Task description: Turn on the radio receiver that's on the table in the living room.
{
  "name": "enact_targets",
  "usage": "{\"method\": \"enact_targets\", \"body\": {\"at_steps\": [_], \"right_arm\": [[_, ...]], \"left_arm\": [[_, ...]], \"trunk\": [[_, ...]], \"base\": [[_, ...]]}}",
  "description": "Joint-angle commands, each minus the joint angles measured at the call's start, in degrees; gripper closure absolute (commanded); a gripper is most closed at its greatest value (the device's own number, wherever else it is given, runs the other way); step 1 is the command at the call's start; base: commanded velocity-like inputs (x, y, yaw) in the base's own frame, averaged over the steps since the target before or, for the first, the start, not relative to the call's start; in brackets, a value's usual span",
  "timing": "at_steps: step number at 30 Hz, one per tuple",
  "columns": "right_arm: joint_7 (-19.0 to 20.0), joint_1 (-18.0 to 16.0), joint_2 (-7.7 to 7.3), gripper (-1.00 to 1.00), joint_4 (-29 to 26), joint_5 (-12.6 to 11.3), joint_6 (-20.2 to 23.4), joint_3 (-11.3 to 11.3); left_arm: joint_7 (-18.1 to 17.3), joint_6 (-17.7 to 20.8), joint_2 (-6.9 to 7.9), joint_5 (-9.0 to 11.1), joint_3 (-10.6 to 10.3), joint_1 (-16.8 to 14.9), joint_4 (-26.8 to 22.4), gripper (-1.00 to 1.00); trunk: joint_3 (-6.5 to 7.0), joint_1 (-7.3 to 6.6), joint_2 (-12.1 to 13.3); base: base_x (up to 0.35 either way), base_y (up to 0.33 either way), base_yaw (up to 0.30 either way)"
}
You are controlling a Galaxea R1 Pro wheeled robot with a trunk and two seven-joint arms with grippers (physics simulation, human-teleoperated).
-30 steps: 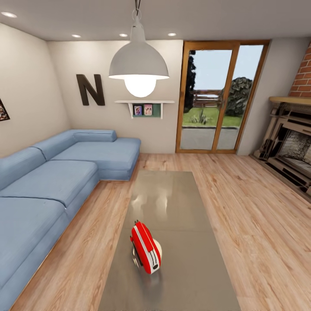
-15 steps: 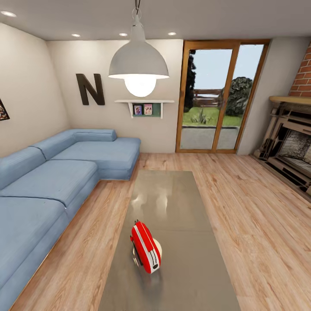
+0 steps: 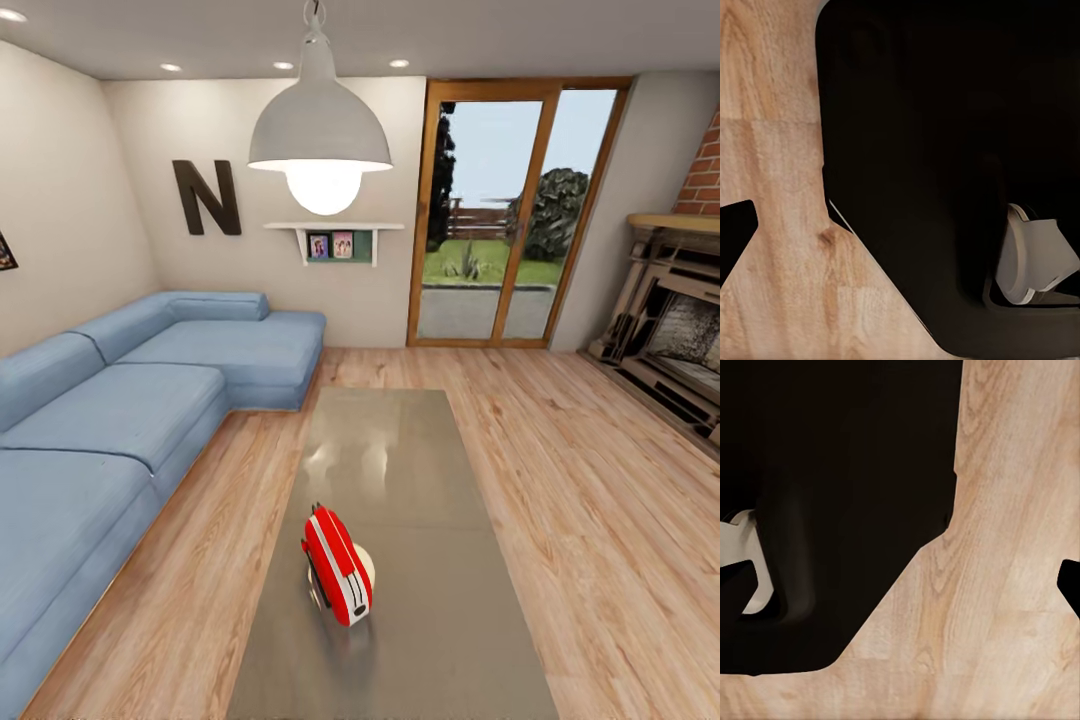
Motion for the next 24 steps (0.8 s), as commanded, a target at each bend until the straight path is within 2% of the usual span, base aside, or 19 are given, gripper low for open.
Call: {"method": "enact_targets", "body": {"at_steps": [1,24], "right_arm": [[0.0,0.0,0.0,-1.0,0.0,0.0,0.0,0.0],[0.0,0.0,0.0,-1.0,0.0,0.0,0.0,0.0]], "left_arm": [[0.0,0.0,0.0,0.0,0.0,0.0,0.0,-1.0],[0.0,0.0,0.0,0.1,0.0,0.0,0.0,-1.0]], "trunk": [[-0.1,0.0,0.0],[-2.22,0.0,0.0]], "base": [[0.0,0.0,0.0],[0.0,0.0,0.0]]}}
